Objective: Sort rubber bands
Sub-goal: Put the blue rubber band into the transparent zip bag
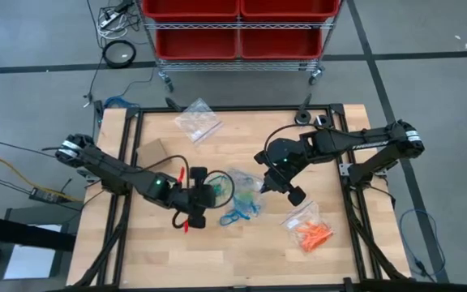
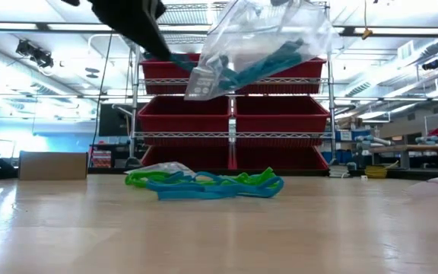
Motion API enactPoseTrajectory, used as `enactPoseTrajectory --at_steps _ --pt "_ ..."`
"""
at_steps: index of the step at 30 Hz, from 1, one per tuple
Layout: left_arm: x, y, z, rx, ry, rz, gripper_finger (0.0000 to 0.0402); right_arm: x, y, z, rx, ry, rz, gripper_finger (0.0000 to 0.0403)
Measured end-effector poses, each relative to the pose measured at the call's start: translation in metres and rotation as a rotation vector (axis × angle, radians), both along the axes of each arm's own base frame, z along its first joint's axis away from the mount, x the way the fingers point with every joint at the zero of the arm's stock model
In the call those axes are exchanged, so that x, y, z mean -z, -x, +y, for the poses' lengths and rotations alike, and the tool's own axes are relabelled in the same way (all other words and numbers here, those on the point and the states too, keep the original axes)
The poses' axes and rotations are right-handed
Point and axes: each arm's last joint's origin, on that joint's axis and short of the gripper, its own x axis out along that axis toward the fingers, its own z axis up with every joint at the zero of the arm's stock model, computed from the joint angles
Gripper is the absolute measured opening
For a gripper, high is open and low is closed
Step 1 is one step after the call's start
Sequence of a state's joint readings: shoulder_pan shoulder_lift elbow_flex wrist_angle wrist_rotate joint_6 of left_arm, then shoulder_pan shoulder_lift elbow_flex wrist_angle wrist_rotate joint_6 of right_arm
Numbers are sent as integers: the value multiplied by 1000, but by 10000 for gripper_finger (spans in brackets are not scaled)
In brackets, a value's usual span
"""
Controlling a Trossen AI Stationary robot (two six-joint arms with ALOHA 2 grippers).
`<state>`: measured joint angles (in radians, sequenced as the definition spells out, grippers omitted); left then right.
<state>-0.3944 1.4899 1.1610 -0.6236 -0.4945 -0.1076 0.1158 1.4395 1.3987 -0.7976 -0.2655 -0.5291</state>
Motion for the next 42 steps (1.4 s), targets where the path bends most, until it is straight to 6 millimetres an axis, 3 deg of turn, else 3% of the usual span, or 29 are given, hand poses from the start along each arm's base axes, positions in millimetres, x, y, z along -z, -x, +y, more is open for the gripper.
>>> enactPoseTrajectory --at_steps 3,8,15,22,34,42 --pt "-7 -4 0 -9 -50 -64 0 4 -2 0 -1 -1 13 0" --pt "-38 -14 -2 -8 -150 -217 0 26 -11 1 -1 18 82 0" --pt "-78 -23 3 5 -180 -326 0 55 -23 13 -27 186 148 0" --pt "-69 -35 23 57 -28 -280 0 59 -26 21 -40 284 125 0" --pt "-25 -64 34 79 30 -107 0 59 -25 22 -33 301 124 0" --pt "-29 -64 34 73 59 -115 23 59 -25 22 -34 301 123 0"
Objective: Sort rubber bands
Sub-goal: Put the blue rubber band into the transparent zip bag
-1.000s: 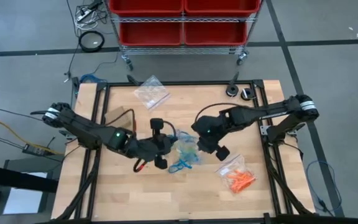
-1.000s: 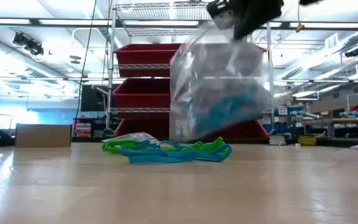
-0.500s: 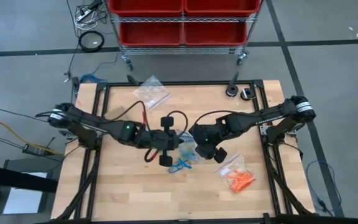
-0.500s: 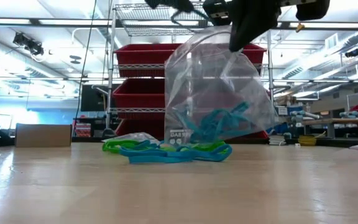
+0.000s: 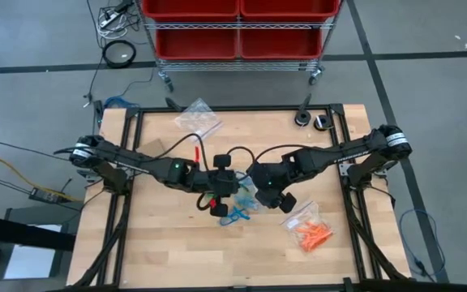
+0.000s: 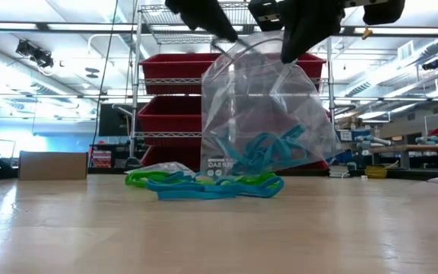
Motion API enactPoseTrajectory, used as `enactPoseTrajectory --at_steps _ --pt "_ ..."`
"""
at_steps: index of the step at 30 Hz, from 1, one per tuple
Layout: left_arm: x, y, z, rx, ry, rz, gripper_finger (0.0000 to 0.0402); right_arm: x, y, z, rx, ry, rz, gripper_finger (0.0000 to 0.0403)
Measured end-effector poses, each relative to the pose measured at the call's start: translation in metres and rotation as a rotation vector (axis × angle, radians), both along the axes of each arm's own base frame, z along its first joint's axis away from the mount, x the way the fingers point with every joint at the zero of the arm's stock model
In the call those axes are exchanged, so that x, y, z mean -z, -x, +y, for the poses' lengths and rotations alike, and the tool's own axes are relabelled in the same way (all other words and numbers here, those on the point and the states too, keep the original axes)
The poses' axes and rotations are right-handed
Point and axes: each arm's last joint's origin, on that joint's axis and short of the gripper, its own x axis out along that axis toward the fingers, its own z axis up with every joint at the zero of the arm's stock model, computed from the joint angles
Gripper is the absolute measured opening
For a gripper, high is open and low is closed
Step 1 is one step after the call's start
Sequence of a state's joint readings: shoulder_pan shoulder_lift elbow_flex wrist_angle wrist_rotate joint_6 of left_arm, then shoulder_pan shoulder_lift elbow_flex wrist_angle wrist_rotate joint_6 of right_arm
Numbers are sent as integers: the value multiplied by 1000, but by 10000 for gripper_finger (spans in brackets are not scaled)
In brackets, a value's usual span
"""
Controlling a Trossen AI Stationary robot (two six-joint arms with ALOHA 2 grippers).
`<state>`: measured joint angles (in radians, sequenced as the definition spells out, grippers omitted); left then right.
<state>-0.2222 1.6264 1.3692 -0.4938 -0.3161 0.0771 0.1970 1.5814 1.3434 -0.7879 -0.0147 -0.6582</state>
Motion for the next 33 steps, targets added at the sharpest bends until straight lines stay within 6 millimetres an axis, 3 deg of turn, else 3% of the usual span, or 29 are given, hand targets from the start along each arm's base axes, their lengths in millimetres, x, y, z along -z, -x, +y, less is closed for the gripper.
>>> enactPoseTrajectory --at_steps 11,17,21,27,33 --pt "-1 0 1 -48 3 -15 112 0 0 0 0 0 4 0" --pt "0 1 -1 -75 10 -9 128 1 1 0 12 21 7 0" --pt "7 11 -15 -63 61 71 129 2 4 -1 38 79 35 0" --pt "45 28 -46 -5 184 152 129 2 4 -1 45 55 35 0" --pt "100 46 -63 4 294 71 129 1 2 -1 64 33 17 0"
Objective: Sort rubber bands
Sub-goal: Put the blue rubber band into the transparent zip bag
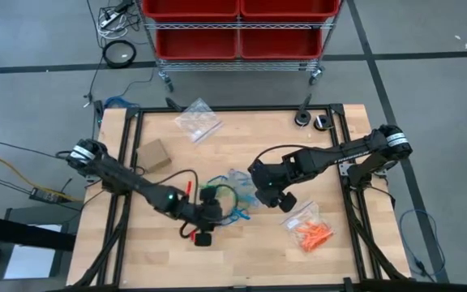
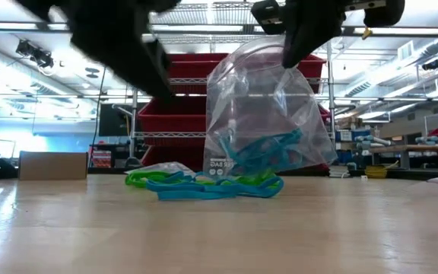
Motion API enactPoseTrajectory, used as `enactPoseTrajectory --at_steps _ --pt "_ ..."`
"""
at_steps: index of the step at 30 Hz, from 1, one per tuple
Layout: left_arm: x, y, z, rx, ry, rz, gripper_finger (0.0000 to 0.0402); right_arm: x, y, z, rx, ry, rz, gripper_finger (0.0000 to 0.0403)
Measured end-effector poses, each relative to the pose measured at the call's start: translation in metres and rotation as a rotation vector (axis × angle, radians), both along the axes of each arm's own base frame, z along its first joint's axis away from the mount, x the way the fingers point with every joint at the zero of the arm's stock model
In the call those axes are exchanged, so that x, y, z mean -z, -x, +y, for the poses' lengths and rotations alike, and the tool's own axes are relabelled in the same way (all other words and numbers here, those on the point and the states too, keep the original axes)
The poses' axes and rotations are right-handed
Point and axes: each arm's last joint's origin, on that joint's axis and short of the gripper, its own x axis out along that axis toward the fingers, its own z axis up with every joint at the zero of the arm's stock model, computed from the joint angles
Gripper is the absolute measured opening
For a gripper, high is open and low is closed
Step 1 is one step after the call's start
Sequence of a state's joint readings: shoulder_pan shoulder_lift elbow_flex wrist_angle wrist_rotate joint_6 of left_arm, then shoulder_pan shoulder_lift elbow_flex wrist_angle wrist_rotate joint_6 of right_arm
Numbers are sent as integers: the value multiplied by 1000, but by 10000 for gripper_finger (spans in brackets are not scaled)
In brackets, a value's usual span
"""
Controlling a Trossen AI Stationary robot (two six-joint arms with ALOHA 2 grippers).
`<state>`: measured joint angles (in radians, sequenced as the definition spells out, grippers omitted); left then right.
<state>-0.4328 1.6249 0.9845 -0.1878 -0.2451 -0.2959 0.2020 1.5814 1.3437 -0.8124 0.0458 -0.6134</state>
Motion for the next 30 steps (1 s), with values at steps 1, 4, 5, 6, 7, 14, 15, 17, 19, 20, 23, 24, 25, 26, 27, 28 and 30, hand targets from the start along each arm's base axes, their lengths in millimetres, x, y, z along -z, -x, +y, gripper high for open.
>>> enactPoseTrajectory --at_steps 1,4,5,6,7,14,15,17,19,20,23,24,25,26,27,28,30 --pt "9 3 1 -15 25 -16 129 0 0 0 -2 -12 0 0" --pt "34 15 6 -68 93 -33 129 0 -1 1 -10 -44 -2 0" --pt "41 19 8 -80 121 -43 129 -1 -1 1 -13 -49 -2 0" --pt "47 22 9 -87 153 -58 129 -1 -1 1 -14 -52 -4 0" --pt "51 25 10 -89 182 -73 129 -1 -1 1 -14 -52 -6 0" --pt "66 36 14 -135 307 -103 129 -1 -3 -2 -3 -56 -16 0" --pt "68 35 14 -142 311 -101 129 -2 -3 -3 -1 -57 -19 0" --pt "75 33 13 -150 300 -77 129 -2 -4 -4 -1 -67 -27 0" --pt "83 27 11 -153 289 -57 129 -3 -5 -4 -3 -76 -35 0" --pt "89 25 10 -158 279 -40 129 -3 -5 -4 -4 -77 -35 0" --pt "99 15 8 -171 269 -39 129 -3 -5 -4 -5 -80 -35 0" --pt "102 12 7 -173 262 -33 128 -3 -5 -4 -4 -81 -35 0" --pt "103 10 7 -168 260 -42 125 -2 -5 -4 -3 -82 -32 0" --pt "103 8 6 -160 253 -54 120 -2 -4 -4 -3 -83 -30 0" --pt "102 7 6 -156 246 -71 113 -2 -4 -4 -3 -82 -28 0" --pt "101 6 6 -150 238 -79 105 -2 -4 -4 -3 -82 -24 0" --pt "102 6 7 -149 234 -77 88 -2 -4 -4 -5 -86 -23 0"
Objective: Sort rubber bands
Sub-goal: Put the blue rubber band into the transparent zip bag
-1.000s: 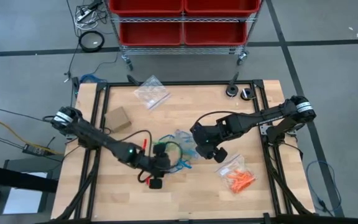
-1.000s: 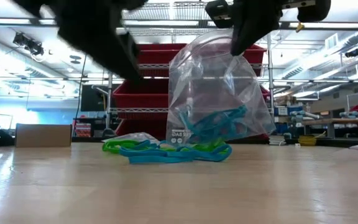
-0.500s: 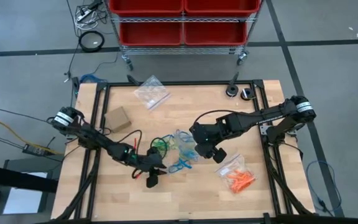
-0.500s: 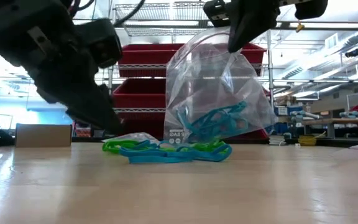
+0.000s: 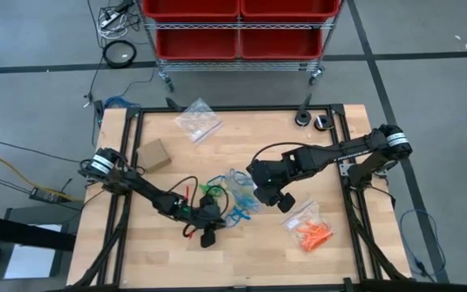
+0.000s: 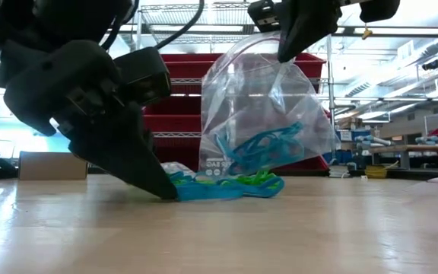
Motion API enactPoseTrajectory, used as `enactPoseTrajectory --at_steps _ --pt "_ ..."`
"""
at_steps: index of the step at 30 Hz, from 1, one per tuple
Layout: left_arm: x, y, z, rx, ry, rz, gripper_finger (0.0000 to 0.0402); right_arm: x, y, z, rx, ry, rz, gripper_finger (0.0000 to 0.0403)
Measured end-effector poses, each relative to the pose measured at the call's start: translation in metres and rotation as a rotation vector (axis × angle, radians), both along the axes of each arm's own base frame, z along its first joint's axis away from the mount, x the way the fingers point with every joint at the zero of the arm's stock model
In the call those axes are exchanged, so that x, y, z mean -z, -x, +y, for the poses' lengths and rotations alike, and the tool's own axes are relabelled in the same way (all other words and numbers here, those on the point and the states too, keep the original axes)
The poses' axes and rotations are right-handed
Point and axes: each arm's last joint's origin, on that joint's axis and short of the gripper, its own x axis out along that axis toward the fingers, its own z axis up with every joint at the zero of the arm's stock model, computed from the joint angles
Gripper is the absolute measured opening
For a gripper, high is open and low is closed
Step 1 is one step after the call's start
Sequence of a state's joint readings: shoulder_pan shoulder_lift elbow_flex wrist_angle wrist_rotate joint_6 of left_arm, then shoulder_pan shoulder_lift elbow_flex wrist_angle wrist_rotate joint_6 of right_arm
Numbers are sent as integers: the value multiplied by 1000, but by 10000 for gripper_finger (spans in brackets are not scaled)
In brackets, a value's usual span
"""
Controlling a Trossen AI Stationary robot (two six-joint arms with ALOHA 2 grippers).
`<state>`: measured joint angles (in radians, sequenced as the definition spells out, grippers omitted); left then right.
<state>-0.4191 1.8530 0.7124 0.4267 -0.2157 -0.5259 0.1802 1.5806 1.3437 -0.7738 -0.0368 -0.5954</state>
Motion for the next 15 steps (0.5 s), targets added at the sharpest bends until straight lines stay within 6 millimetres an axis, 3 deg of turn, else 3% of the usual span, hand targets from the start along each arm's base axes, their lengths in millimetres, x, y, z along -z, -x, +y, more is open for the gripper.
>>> enactPoseTrajectory --at_steps 10,15 --pt "2 2 1 3 -9 27 14 0 0 0 0 -3 -3 0" --pt "-8 7 3 55 -60 44 8 0 0 0 -4 -10 -1 0"
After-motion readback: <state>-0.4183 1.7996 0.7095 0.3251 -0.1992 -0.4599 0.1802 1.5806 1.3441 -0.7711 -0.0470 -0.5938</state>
